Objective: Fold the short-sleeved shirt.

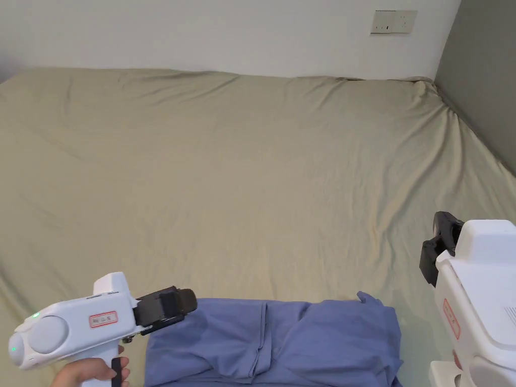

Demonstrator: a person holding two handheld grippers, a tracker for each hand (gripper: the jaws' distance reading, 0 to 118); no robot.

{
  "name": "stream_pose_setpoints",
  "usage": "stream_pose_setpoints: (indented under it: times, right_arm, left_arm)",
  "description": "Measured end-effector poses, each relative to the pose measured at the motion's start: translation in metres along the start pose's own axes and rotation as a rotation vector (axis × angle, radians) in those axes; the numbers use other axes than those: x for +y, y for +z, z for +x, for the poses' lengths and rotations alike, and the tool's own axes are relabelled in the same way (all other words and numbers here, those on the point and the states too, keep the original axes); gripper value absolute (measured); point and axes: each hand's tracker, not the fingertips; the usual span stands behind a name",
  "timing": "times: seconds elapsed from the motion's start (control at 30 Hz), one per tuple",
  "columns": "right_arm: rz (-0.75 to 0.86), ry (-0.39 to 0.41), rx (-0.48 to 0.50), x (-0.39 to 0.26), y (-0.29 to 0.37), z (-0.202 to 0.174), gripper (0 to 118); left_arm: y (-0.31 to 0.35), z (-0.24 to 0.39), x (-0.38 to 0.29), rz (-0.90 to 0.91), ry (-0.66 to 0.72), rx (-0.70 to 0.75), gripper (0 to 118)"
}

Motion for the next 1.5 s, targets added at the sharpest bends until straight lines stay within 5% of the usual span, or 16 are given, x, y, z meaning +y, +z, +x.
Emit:
stream_pose_setpoints:
  times: [0.27,0.6,0.7,0.93,1.23,1.5]
  right_arm:
    - [-0.019,0.021,0.01,-0.002,-0.003,-0.005,2]
    - [-0.047,0.028,-0.003,-0.007,-0.006,-0.002,2]
    - [-0.05,0.027,-0.007,-0.007,-0.006,-0.001,2]
    - [-0.033,0.024,0.003,-0.001,-0.009,-0.004,2]
    - [-0.008,0.005,0.04,0.002,-0.009,-0.01,2]
    - [-0.004,-0.004,0.06,-0.001,-0.004,-0.011,2]
  left_arm:
    - [-0.017,-0.068,-0.001,-0.11,0.141,-0.044,111]
    - [-0.056,-0.075,-0.014,-0.151,0.085,-0.045,21]
    - [-0.054,-0.067,-0.018,-0.136,0.083,-0.042,12]
    - [-0.021,-0.052,-0.01,-0.08,0.025,-0.008,8]
    - [0.069,-0.053,0.022,0.058,-0.086,0.248,8]
    - [0.06,0.064,0.016,0.019,-0.326,0.3,8]
